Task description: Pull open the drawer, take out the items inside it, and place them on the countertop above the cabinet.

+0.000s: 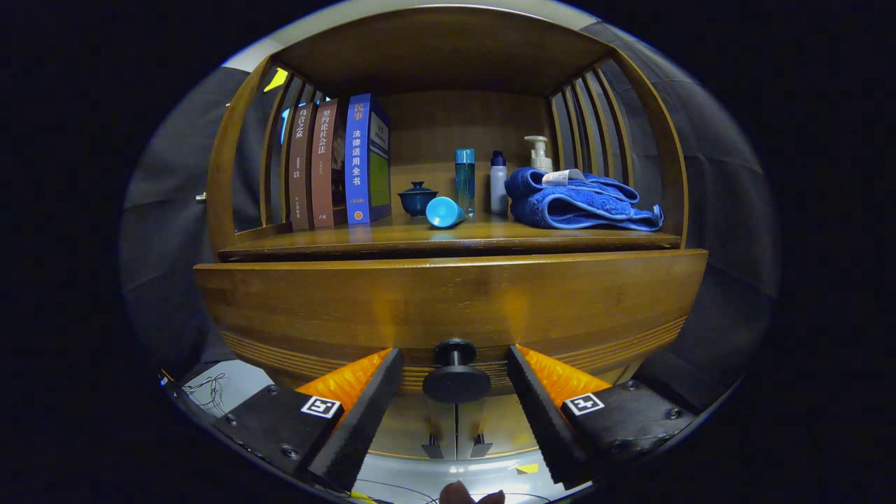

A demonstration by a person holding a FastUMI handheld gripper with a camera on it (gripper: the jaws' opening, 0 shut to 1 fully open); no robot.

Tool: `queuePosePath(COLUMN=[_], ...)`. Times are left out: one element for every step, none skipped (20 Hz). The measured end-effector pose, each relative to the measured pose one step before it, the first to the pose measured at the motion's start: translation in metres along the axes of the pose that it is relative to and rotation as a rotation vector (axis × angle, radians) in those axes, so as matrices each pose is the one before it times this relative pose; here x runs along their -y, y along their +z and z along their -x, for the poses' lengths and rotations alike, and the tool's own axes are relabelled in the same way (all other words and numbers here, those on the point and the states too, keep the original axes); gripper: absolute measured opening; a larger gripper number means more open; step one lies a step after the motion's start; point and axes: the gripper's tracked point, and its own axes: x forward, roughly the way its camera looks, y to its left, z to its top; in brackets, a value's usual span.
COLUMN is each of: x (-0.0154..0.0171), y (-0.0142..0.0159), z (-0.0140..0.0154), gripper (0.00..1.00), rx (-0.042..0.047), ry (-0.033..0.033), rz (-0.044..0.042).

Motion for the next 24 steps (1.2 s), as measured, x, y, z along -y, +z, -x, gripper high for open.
queuePosePath(x=[-0.00009, -0.00042, -0.00017, 0.00016, -0.00041, 0.00007, 0.00048, -0.00075, 0.00155, 0.00107, 0.00049, 0.00091, 0.00022, -0.0005, -0.00106, -0.00028, 0.00042, 0.00131, -0.00019, -0.00204, -0.00266, -0.00316, -0.00408, -0.00547], y=[0.00099, 0.00112, 0.00129, 0.00044, 0.00199, -0.00029, 0.00154, -0.00067, 0.00048, 0.00149, 0.00819, 0.01193, 0.01471, 0.01724, 0.01593, 0.01721, 0.01885, 0.02226, 0.01752, 0.01736, 0.01868, 0.01637, 0.01489, 0.01478], z=[-0.00311, -0.00292, -0.0036, -0.00386, -0.00447, -0.00368, 0.00018, 0.00119, -0.00131, 0.00114, 0.00255, 0.00291, 0.00409, 0.00601, 0.00618, 0.00505, 0.00611, 0.00525, 0.00598, 0.00672, 0.00776, 0.00842, 0.00826, 0.0099], gripper=[1.0, 1.0, 1.0, 1.0, 1.0, 1.0, 1.0, 1.0, 1.0, 1.0, 1.0, 1.0, 1.0, 1.0, 1.0, 1.0, 1.0, 1.0, 1.0, 1.0, 1.0, 1.0, 0.99, 0.99], rx=[-0.00193, -0.00504, -0.00106, -0.00468, -0.00278, -0.01089, 0.00576, 0.00094, 0.00187, -0.00175, 0.01392, 0.01985, 0.02158, 0.02446, 0.02357, 0.03283, 0.02851, 0.02457, 0.01895, 0.02081, 0.01661, 0.00972, 0.00657, 0.0116], ry=[-0.00064, 0.00014, 0.00028, 0.00019, 0.00017, 0.00194, 0.00049, 0.00152, -0.00022, -0.00164, 0.00041, -0.00334, 0.00193, -0.00038, 0.00482, -0.00042, -0.00332, -0.00239, -0.00206, 0.0034, 0.00662, 0.00913, 0.00771, 0.01291], rz=[-0.00127, -0.00014, 0.00007, 0.00312, 0.00151, 0.00031, -0.00371, 0.00777, 0.01169, 0.00368, -0.00549, -0.0029, -0.00122, -0.00016, 0.00359, -0.00125, 0.00149, 0.00278, 0.00014, -0.00778, -0.00907, -0.0059, -0.00636, -0.01006])
